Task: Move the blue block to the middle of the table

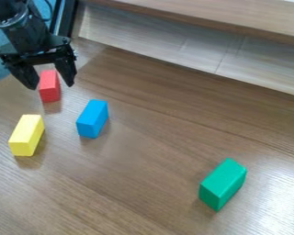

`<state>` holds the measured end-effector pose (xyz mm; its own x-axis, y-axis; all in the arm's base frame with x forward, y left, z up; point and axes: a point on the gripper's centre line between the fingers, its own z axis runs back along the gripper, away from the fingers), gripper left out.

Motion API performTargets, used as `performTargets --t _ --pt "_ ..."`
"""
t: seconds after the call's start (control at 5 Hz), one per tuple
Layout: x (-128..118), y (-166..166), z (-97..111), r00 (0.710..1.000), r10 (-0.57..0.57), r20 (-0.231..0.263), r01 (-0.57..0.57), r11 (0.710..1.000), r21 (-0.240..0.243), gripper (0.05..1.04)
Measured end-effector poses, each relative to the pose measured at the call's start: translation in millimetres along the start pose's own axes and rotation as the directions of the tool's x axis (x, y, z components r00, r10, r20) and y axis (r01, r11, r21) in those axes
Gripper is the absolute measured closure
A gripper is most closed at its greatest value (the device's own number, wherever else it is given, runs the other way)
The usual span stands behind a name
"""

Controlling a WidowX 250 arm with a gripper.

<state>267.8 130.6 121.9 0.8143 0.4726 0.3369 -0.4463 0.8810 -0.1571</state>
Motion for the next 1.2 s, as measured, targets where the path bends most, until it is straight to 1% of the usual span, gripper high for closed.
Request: performTargets --t 0.2,0.4,0.6,0.8,1.0,1.2 --pt "-4 1 -7 1.000 0.009 -0.029 -0.010 1.000 -0.001 0.084" --pt "-3 0 -16 0.998 0.014 -0.057 -0.014 1.000 0.008 0.084" --pt "3 -9 -32 0.995 0.015 -0.095 -0.015 1.000 0.000 0.084" --pt "5 -12 -50 0.991 0.016 -0.136 -0.015 1.000 0.004 0.084" --pt "3 -14 -58 0.988 0.009 -0.151 -0.008 1.000 0.007 0.084" --pt "3 -17 -61 0.989 0.002 -0.151 -0.001 1.000 0.010 0.084"
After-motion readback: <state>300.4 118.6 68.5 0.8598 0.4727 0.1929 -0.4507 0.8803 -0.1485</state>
